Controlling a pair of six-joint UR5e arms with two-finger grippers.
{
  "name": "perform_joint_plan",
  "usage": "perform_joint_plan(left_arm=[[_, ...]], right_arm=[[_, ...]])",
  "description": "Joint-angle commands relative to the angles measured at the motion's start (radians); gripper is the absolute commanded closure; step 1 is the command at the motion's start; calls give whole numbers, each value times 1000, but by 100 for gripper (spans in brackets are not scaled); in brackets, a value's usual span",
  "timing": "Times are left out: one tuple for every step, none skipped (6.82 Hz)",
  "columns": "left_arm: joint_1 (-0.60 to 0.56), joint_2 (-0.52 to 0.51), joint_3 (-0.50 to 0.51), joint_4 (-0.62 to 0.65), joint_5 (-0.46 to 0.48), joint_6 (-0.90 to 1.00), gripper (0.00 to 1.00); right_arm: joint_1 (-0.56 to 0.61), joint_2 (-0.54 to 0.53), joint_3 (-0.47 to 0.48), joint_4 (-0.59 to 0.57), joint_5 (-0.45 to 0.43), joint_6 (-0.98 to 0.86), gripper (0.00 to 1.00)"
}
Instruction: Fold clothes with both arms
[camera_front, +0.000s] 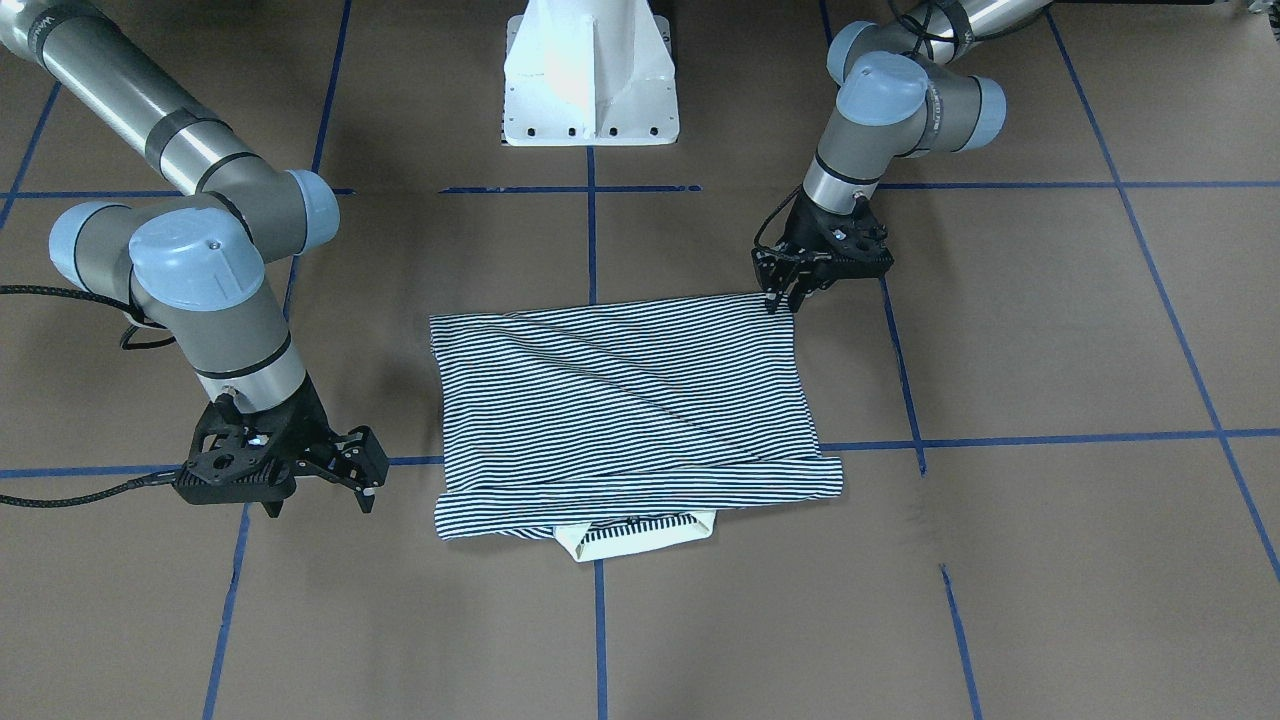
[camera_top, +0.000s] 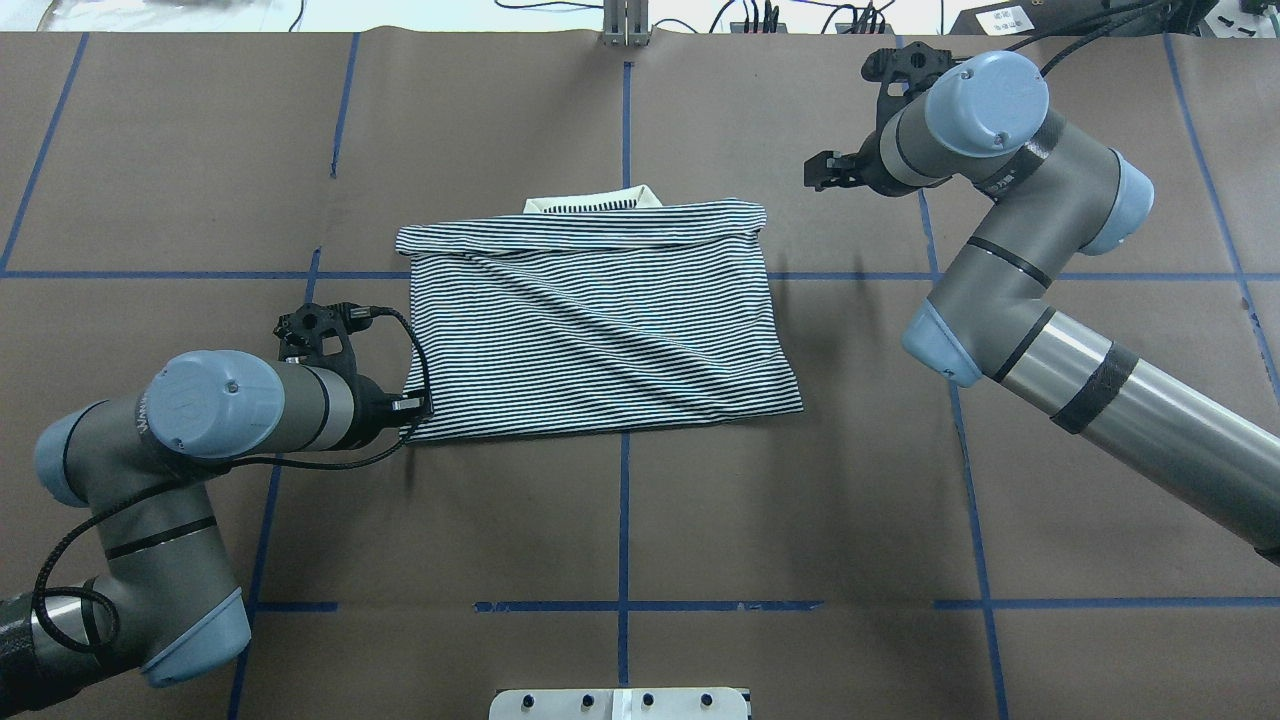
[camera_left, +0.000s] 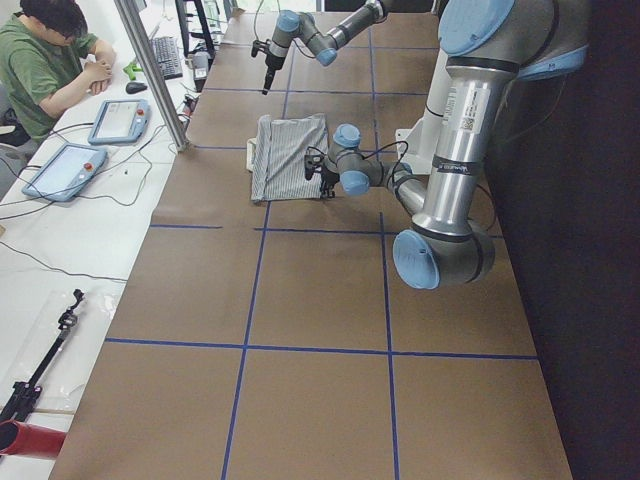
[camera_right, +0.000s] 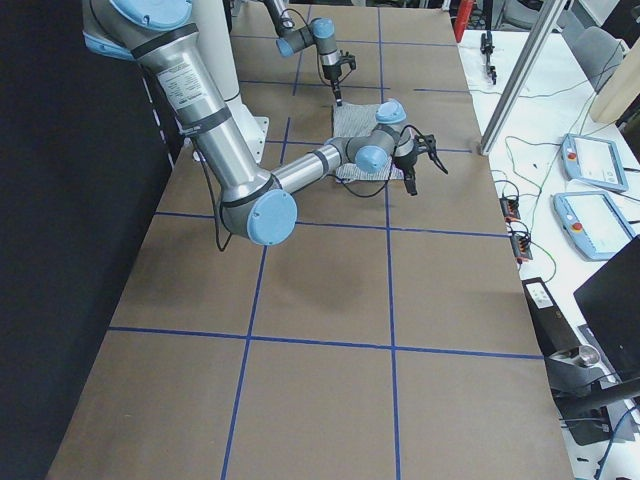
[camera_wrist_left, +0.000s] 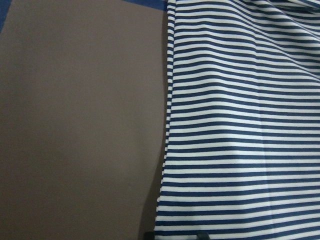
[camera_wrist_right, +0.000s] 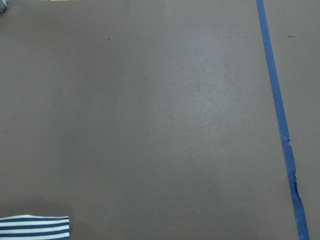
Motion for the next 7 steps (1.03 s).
perform_joint_plan(left_arm=[[0,3,0,0,0,6,57],[0,0,0,2,-1,6,57],[0,-1,-6,2,-1,3,57],[2,-3,-5,2,-1,4,67],[11,-3,-4,3,0,7,97],[14,-3,-11,3,5,9,100],[14,-1,-18,3,6,11,100]], right_arm=[[0,-2,0,1,-1,3,0],[0,-2,0,1,-2,4,0],[1,-2,0,1,-2,4,0],[1,-3,0,1,-2,4,0],[1,-3,0,1,-2,6,0],[1,-3,0,1,-2,6,0],[0,-3,-1,2,-2,9,0]])
